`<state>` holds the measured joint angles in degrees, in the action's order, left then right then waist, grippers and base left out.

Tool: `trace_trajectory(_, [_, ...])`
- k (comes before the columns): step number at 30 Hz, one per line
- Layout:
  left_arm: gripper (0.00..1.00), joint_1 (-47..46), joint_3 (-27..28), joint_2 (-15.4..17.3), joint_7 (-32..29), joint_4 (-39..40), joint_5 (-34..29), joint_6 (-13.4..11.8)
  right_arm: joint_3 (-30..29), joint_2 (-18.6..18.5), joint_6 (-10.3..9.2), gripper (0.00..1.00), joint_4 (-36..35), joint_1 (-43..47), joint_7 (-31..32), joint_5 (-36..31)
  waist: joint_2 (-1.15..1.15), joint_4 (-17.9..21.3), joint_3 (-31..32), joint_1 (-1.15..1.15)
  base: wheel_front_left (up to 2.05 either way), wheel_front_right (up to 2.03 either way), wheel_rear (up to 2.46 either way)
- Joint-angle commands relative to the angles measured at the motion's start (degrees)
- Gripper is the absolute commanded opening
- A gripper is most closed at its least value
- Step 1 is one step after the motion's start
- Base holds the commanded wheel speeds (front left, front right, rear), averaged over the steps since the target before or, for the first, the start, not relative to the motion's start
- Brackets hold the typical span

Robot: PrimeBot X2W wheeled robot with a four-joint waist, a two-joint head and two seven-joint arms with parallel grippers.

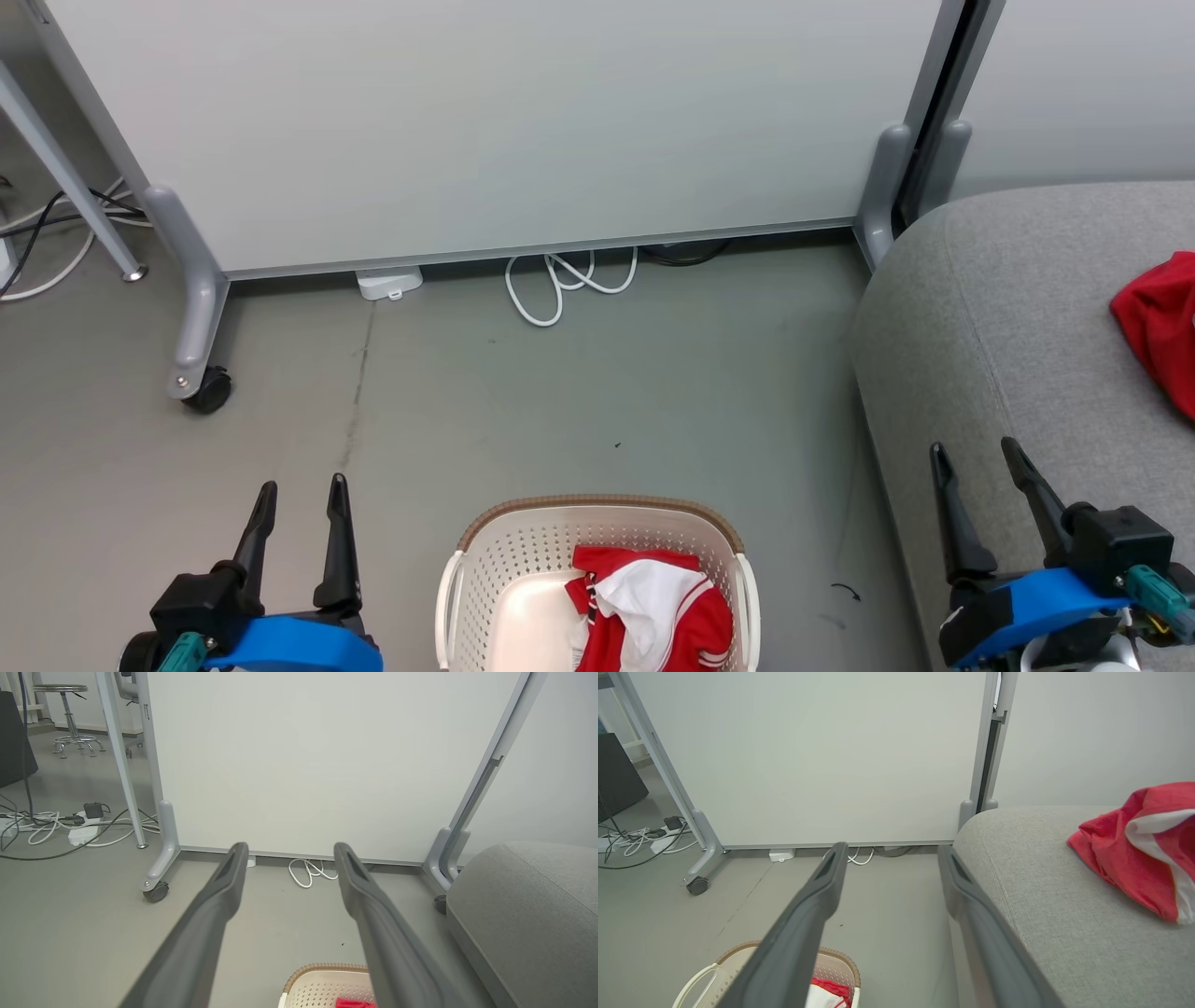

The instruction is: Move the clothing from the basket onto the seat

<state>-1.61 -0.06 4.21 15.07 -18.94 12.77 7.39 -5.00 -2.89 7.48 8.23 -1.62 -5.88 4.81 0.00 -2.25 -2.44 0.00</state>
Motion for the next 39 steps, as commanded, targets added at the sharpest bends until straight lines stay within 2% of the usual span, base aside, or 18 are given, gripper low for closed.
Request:
trace_trajectory(1, [1.00, -0.33, -0.10, 0.13, 0.15, 0.09, 0.18, 0.11, -0.02, 0.00, 0.03, 1.00, 0.20, 0.51, -0.16, -0.16, 0.00, 0.13, -0.04, 0.00, 0.00, 0.00, 0.00])
trace_trajectory(21, [1.00, -2.32, -2.32, 0.90, 0.15, -0.35, 0.83, 0.12, 0.84, 0.00, 0.03, 1.00, -0.55, -0.99, -0.16, 0.10, 0.00, 0.85, -2.95, 0.00, 0.00, 0.00, 0.00])
trace_trajectory(30, [1.00, -6.78, -5.33, 1.42, 0.16, -2.67, 1.89, 0.11, 3.18, 0.01, 0.03, 1.00, -2.53, -4.11, -0.21, -0.02, 0.00, 4.11, -11.02, 0.00, 0.00, 0.00, 0.00])
trace_trajectory(39, [1.00, -13.92, -12.63, 2.59, 0.15, -11.43, 4.26, 0.11, 6.98, 0.02, 0.03, 1.00, -2.51, -8.02, -1.71, 1.39, 0.00, 9.53, -20.05, 0.00, 0.00, 0.00, 0.00])
